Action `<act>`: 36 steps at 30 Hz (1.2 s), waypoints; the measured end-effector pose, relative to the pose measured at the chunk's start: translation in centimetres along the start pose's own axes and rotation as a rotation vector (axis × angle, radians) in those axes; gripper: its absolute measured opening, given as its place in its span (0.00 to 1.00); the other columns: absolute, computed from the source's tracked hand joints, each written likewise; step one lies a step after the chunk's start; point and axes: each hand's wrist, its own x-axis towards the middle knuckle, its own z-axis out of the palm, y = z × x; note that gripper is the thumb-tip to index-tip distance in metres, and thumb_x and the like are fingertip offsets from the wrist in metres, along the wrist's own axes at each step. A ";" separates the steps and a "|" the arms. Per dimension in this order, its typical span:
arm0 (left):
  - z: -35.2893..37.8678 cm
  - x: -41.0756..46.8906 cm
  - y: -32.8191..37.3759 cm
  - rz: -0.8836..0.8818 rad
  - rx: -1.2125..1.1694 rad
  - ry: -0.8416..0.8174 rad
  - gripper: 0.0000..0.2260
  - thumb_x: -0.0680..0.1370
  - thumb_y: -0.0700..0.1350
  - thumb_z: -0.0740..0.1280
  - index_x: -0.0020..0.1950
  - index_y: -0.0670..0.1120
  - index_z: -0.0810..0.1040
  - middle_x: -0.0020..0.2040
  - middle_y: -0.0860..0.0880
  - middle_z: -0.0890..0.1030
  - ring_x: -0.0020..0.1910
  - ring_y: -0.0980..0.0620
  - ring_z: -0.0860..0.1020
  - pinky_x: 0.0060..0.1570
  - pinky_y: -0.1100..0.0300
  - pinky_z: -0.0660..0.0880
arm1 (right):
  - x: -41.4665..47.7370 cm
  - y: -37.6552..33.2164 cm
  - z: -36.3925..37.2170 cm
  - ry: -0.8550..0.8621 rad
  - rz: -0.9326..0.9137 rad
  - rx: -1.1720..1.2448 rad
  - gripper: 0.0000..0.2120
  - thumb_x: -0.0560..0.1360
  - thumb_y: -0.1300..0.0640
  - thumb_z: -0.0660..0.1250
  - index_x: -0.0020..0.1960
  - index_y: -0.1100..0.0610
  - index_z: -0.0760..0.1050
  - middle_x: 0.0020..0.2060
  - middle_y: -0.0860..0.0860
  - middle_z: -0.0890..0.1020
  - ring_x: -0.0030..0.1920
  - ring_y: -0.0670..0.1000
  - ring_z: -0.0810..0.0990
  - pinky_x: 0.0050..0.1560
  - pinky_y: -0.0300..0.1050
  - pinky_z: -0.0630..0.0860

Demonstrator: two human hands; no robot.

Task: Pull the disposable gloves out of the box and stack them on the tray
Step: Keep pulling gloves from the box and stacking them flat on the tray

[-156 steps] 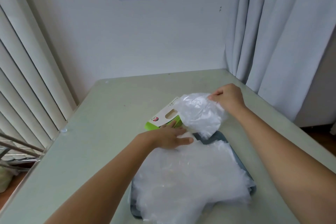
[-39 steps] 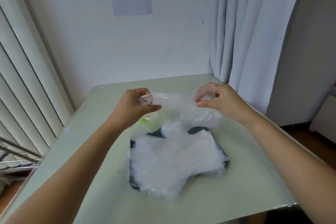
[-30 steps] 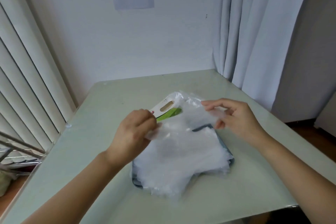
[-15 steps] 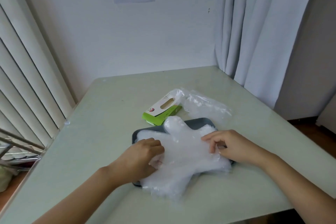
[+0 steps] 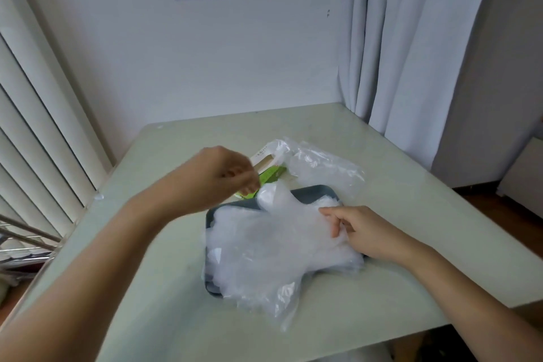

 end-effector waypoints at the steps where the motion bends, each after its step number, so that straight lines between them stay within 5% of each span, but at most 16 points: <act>1: 1.1 0.7 0.6 0.026 -0.017 0.067 0.08 0.78 0.47 0.66 0.42 0.50 0.84 0.37 0.56 0.84 0.39 0.60 0.81 0.45 0.62 0.75 | -0.1 0.0 0.1 0.017 0.010 -0.005 0.24 0.73 0.71 0.53 0.61 0.54 0.77 0.41 0.39 0.78 0.49 0.49 0.78 0.55 0.33 0.71; 3: 3.7 1.5 1.8 0.101 0.018 0.065 0.08 0.79 0.46 0.66 0.47 0.46 0.84 0.40 0.53 0.85 0.40 0.57 0.81 0.45 0.60 0.76 | -0.2 -0.3 0.2 0.047 0.030 0.010 0.22 0.74 0.70 0.54 0.60 0.55 0.77 0.41 0.38 0.77 0.43 0.41 0.75 0.49 0.26 0.68; 6: 8.0 1.4 3.4 0.226 0.161 -0.062 0.13 0.80 0.47 0.62 0.45 0.40 0.81 0.39 0.43 0.82 0.35 0.50 0.76 0.40 0.58 0.73 | -0.5 -0.7 0.4 0.077 0.045 0.028 0.21 0.73 0.70 0.54 0.50 0.48 0.77 0.38 0.35 0.77 0.39 0.41 0.74 0.46 0.31 0.69; 9: 11.1 1.1 3.7 0.241 0.318 -0.138 0.12 0.81 0.40 0.56 0.41 0.40 0.74 0.37 0.42 0.74 0.31 0.52 0.66 0.36 0.58 0.66 | -0.7 -0.9 0.5 0.086 0.046 0.021 0.23 0.74 0.70 0.54 0.56 0.48 0.76 0.40 0.36 0.77 0.43 0.40 0.75 0.53 0.31 0.71; 12: 12.5 1.7 2.7 0.100 0.395 -0.245 0.15 0.84 0.41 0.52 0.63 0.37 0.73 0.60 0.39 0.76 0.57 0.42 0.75 0.55 0.55 0.68 | -0.8 -1.0 0.5 0.092 0.038 -0.001 0.19 0.75 0.69 0.55 0.58 0.57 0.77 0.41 0.40 0.77 0.39 0.37 0.74 0.50 0.28 0.70; 15: 13.3 2.3 0.9 0.029 0.426 -0.335 0.22 0.85 0.45 0.48 0.78 0.39 0.52 0.78 0.41 0.55 0.76 0.44 0.56 0.72 0.57 0.53 | -0.8 -1.0 0.6 0.097 0.043 -0.004 0.18 0.75 0.70 0.55 0.59 0.59 0.77 0.42 0.41 0.76 0.39 0.32 0.73 0.46 0.23 0.65; 20: 14.9 2.6 -2.6 -0.071 0.429 -0.383 0.30 0.83 0.58 0.49 0.79 0.48 0.40 0.79 0.48 0.39 0.78 0.47 0.40 0.75 0.49 0.39 | -1.1 -1.0 0.4 0.125 0.047 -0.004 0.19 0.72 0.72 0.54 0.55 0.60 0.77 0.40 0.40 0.76 0.37 0.39 0.73 0.49 0.38 0.72; 26: 15.8 2.2 -3.9 -0.151 0.405 -0.351 0.40 0.74 0.72 0.50 0.78 0.56 0.36 0.78 0.49 0.33 0.76 0.43 0.32 0.73 0.39 0.36 | -1.4 -2.8 -1.0 0.216 0.172 -0.090 0.14 0.72 0.70 0.55 0.43 0.56 0.75 0.40 0.43 0.76 0.42 0.47 0.75 0.40 0.34 0.69; 28: 15.9 2.2 -3.8 -0.161 0.389 -0.347 0.44 0.71 0.75 0.52 0.78 0.56 0.36 0.77 0.49 0.33 0.75 0.44 0.31 0.72 0.38 0.35 | -1.8 -4.6 -1.3 0.427 0.133 -0.037 0.15 0.74 0.70 0.57 0.47 0.55 0.77 0.47 0.44 0.78 0.50 0.47 0.77 0.48 0.33 0.69; 30: 16.0 2.2 -3.7 -0.170 0.384 -0.359 0.47 0.69 0.77 0.53 0.78 0.55 0.35 0.77 0.48 0.33 0.75 0.43 0.31 0.71 0.37 0.34 | -2.0 -7.5 -0.9 0.497 0.062 0.263 0.13 0.78 0.67 0.59 0.56 0.55 0.77 0.52 0.43 0.78 0.55 0.43 0.76 0.52 0.26 0.67; 33: 15.7 2.1 -3.3 -0.160 0.420 -0.367 0.46 0.72 0.73 0.55 0.78 0.53 0.35 0.78 0.48 0.33 0.76 0.42 0.32 0.71 0.34 0.37 | -1.3 -11.3 1.8 0.170 0.069 0.644 0.17 0.81 0.56 0.58 0.70 0.51 0.67 0.66 0.48 0.73 0.64 0.43 0.71 0.64 0.32 0.64; 36: 15.5 1.8 -2.9 -0.145 0.479 -0.355 0.37 0.79 0.62 0.54 0.78 0.52 0.35 0.78 0.48 0.33 0.76 0.43 0.33 0.72 0.35 0.38 | 0.0 -11.6 5.4 -0.050 0.167 0.488 0.25 0.83 0.51 0.53 0.78 0.52 0.52 0.77 0.51 0.56 0.75 0.48 0.58 0.71 0.42 0.56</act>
